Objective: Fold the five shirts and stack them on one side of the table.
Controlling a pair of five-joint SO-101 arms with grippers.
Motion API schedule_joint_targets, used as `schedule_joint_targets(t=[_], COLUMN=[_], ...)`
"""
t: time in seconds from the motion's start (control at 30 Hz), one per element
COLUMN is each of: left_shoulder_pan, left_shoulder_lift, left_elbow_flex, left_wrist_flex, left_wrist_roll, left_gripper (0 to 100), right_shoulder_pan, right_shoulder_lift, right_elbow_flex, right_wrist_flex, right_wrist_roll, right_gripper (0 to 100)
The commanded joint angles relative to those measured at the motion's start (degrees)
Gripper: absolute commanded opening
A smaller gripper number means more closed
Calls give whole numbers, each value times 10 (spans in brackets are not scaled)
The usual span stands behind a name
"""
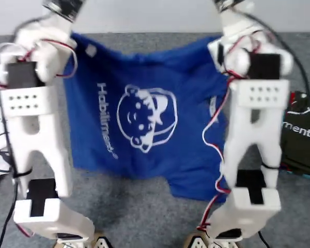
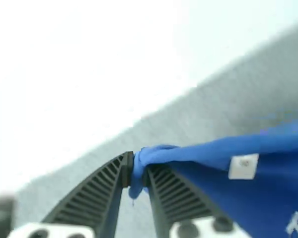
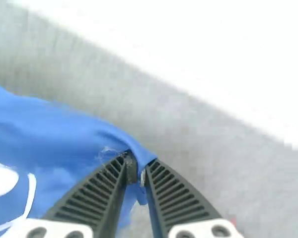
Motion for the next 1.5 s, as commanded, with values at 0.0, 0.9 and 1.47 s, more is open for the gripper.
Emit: schedule_joint_targets(t=[0.0, 0.9, 1.47], left_shoulder_pan=[4, -17, -16], left_shoulder_lift=[-39, -166, -545], left_elbow_flex=[-161, -442, 186], left_wrist_flex=[33, 264, 214], left_wrist_roll=[4, -190, -222], left_gripper=[15, 15, 15], right_shoulder_pan=[7, 152, 153], right_shoulder_lift=[-76, -420, -450], right_elbow_flex=[-81, -149, -124], right_wrist_flex=[-13, 95, 170], right_wrist_roll=[14, 174, 184], right_gripper=[10, 10, 10])
